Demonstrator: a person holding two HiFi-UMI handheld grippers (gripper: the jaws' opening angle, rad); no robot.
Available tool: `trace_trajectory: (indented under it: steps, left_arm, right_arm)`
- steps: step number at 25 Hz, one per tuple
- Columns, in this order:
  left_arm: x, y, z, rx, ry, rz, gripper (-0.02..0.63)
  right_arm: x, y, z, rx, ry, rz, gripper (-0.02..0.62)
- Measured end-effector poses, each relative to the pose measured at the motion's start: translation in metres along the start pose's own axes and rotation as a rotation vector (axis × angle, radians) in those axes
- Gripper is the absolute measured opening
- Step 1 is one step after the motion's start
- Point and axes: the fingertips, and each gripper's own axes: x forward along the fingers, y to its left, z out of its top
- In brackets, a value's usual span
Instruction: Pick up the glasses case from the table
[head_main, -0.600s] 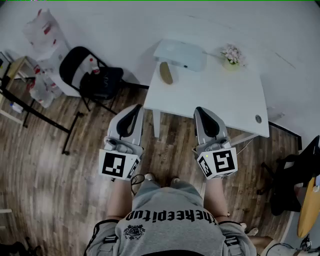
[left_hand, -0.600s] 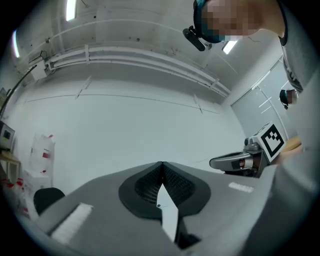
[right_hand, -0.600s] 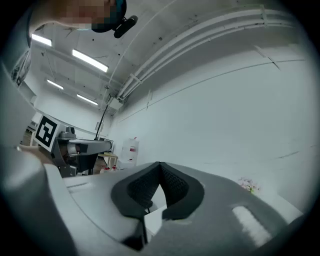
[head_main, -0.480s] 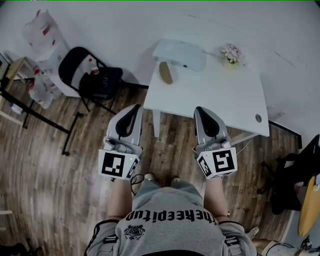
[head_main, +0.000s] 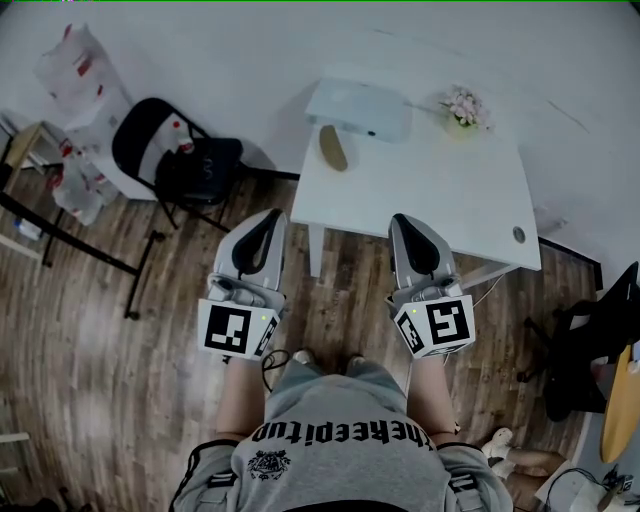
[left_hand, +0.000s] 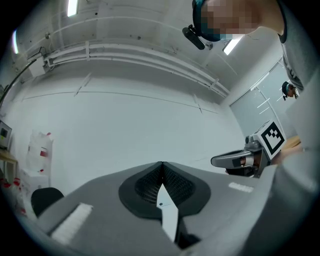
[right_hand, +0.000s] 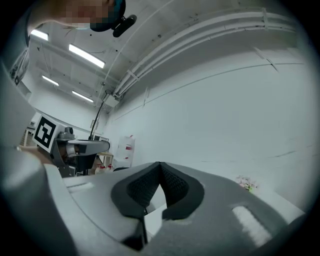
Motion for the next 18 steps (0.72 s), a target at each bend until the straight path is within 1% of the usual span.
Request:
trace_trajectory:
  steps: [5,9,18]
  left_arm:
    - [-0.002,0.015,-0.003,0.003,-0.004,-0.025,0.018]
    - [-0.006,0.028,-0.006,0.006,-0.002,-0.04,0.018]
    - [0.01,0.046,-0.019,-0.015,0.002,-0.052,0.018]
  right_arm:
    - [0.011,0.01,-0.002,0.014,-0.005,-0.027,0.002]
    - [0.016,0.018,-0.004,0.061,-0.023,-0.031,0.002]
    - [0.037,0.013,-0.019,0.074,0.021,-0.052,0.002]
